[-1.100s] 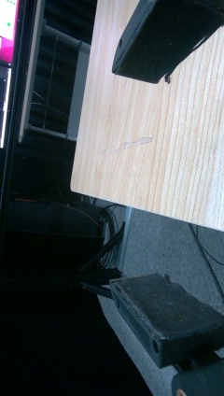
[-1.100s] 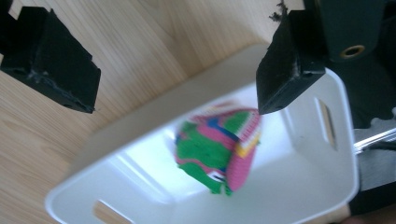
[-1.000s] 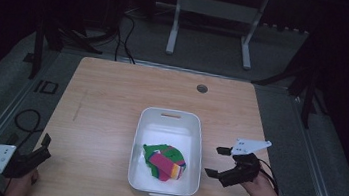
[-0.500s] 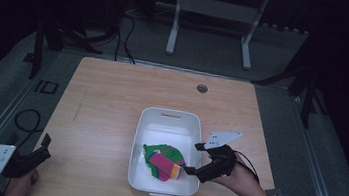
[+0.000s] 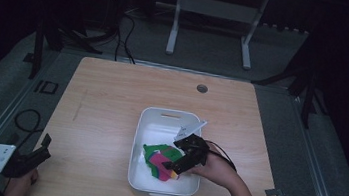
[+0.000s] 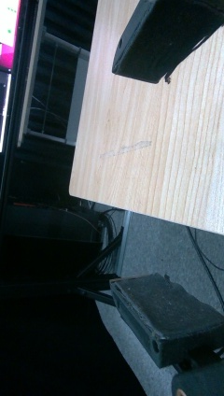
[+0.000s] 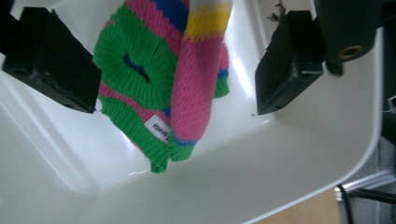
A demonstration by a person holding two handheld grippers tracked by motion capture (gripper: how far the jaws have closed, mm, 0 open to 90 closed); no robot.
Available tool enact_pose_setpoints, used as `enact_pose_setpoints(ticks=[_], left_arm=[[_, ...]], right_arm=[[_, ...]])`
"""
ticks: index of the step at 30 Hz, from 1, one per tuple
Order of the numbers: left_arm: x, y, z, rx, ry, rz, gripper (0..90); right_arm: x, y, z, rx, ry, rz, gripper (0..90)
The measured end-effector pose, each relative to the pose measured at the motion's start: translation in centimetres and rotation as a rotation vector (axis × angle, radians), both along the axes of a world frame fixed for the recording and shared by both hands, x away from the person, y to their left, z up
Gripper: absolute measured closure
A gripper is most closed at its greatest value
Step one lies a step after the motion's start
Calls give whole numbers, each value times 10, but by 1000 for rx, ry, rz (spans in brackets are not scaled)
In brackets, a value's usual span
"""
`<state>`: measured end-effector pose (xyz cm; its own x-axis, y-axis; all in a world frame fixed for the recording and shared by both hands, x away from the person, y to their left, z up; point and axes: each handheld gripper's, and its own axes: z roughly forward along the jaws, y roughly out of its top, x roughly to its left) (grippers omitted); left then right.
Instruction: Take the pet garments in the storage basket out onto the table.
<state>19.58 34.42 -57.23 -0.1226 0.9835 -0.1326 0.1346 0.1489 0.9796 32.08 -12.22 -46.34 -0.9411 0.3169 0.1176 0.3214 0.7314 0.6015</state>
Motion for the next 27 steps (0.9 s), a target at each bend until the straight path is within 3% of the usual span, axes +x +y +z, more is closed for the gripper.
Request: enact_pose_setpoints(ticks=[5, 10, 16, 20, 21, 22, 25, 27], left_arm=[[0, 0, 0, -4, -2, -4, 18], [0, 0, 0, -1, 1, -10, 18], [0, 1, 0, -4, 4, -14, 18], [1, 1, 0, -5, 4, -18, 18], [1, 1, 0, -5, 4, -18, 18], [0, 1, 0, -6, 4, -19, 18], [1, 1, 0, -7, 5, -20, 18], [1, 1, 0, -7, 6, -20, 18]], right_arm=[[5, 21, -6, -49, -6, 7, 147], [7, 35, -12, -56, -4, 18, 166], [11, 53, -28, -136, -15, -4, 167], [15, 66, -44, -242, -22, -17, 196], [15, 66, -44, -242, -22, -17, 196], [16, 69, -49, -285, -23, -19, 197], [15, 71, -52, -324, -23, -8, 214], [14, 75, -58, -381, -24, 0, 248]])
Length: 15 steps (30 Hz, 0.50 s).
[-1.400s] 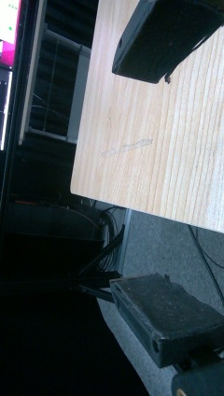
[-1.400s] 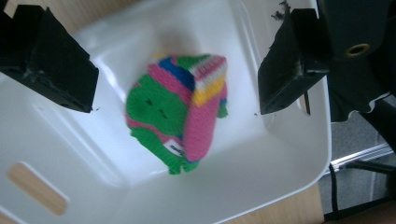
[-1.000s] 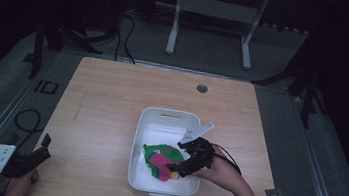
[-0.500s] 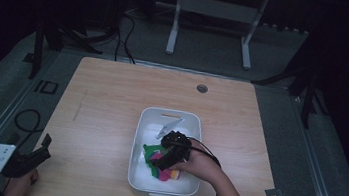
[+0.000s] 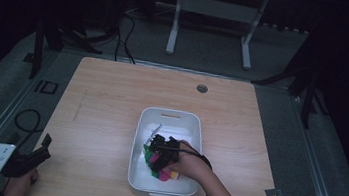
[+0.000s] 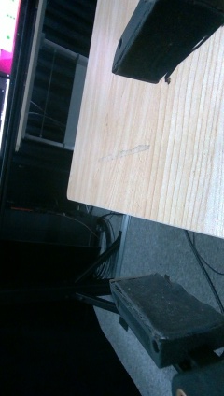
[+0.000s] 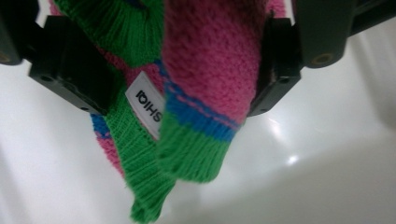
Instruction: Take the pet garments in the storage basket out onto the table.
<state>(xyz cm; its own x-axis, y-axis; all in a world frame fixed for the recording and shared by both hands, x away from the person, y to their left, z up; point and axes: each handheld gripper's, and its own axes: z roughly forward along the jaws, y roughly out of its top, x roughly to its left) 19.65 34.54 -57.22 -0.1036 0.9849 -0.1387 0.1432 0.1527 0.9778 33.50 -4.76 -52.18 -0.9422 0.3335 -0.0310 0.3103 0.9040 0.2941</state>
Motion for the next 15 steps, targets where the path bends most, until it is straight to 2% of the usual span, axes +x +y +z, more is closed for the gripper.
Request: enact_pose_setpoints(ticks=[1, 2, 3, 4, 5, 7, 8, 13, 14, 15], left_arm=[[0, 0, 0, 1, 0, 0, 18], [0, 0, 0, 1, 0, -1, 18], [0, 0, 0, 1, -1, 1, 18], [0, 0, 0, 0, -1, 1, 18], [0, 0, 0, 0, -1, 1, 18], [0, 0, 0, 0, 0, 2, 18], [0, 0, 0, 0, 0, 2, 18], [0, 0, 0, -5, -3, 4, 18], [0, 0, 0, -5, -3, 3, 18], [0, 0, 0, -3, -1, 2, 18]], right_arm=[[0, 0, 0, 0, 0, 0, 248], [-2, 2, -2, -28, -32, 34, 311], [-4, 3, -4, -44, -61, 55, 334], [-6, 3, -4, -31, -66, 49, 394], [-6, 3, -3, -28, -72, 41, 491], [-5, 3, -2, -44, -110, 31, 649], [-5, 3, -1, -48, -123, 23, 690], [-5, 1, 5, -31, -130, 24, 740], [-5, 0, 9, -13, -132, 19, 742], [-6, -3, 17, 28, -137, 14, 746]])
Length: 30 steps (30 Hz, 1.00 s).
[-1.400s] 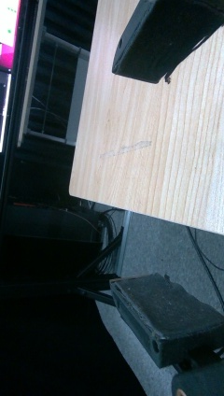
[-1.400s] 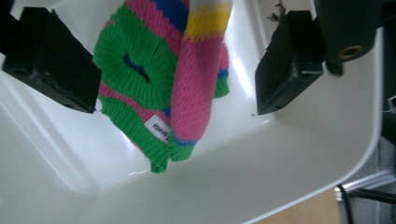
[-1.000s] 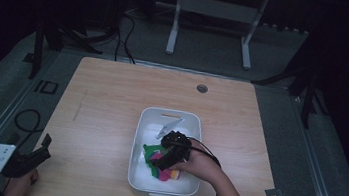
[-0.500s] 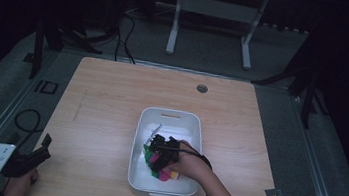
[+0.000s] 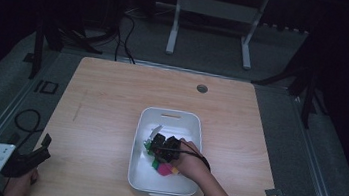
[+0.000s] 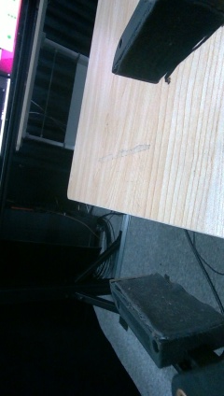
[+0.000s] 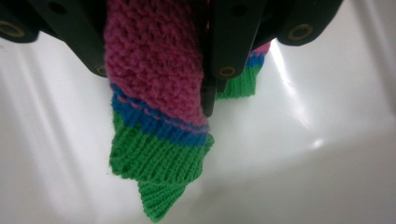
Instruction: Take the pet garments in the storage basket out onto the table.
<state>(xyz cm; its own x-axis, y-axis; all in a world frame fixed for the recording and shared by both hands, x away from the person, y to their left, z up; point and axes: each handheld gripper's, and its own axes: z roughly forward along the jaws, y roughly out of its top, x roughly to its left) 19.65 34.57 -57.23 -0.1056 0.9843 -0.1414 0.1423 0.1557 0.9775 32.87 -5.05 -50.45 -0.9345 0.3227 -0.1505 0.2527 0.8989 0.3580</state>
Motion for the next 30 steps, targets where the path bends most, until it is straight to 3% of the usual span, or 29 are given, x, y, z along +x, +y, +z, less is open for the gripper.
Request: enact_pose_setpoints(ticks=[4, 13, 20, 30], left_arm=[[0, 0, 0, 2, 0, 0, 18], [0, -1, 0, 0, -5, 4, 18], [0, -1, 0, 2, -3, 8, 18], [-1, -1, 0, 2, -5, 9, 18]], right_arm=[[0, -5, 14, 45, -14, -9, 749], [-2, -19, 63, 145, -59, -11, 750], [-9, -30, 100, 228, -121, 5, 750], [-6, -55, 133, 271, -168, -22, 750]])
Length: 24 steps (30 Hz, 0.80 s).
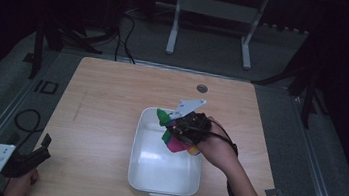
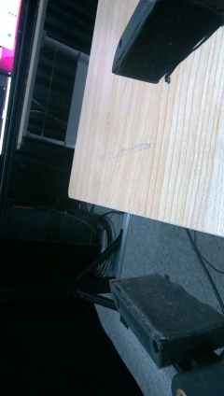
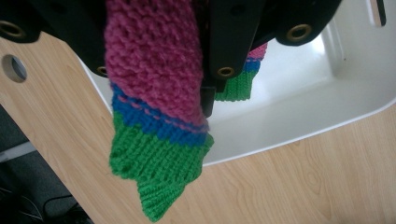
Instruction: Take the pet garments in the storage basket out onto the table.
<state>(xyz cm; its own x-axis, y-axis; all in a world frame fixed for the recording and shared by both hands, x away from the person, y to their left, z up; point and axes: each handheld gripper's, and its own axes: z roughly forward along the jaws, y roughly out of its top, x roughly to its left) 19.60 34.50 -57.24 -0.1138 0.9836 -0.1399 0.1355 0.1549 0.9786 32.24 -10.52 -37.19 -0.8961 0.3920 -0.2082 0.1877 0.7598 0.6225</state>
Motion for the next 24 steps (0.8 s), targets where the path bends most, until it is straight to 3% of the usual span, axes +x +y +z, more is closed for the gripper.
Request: enact_pose_setpoints(ticks=[11, 24], left_arm=[[0, 0, 0, 2, 2, 1, 18], [0, 0, 0, 1, 4, 4, 18]], right_arm=[[9, -46, 8, 19, -16, -87, 750], [18, -123, 7, 14, -24, -256, 749]])
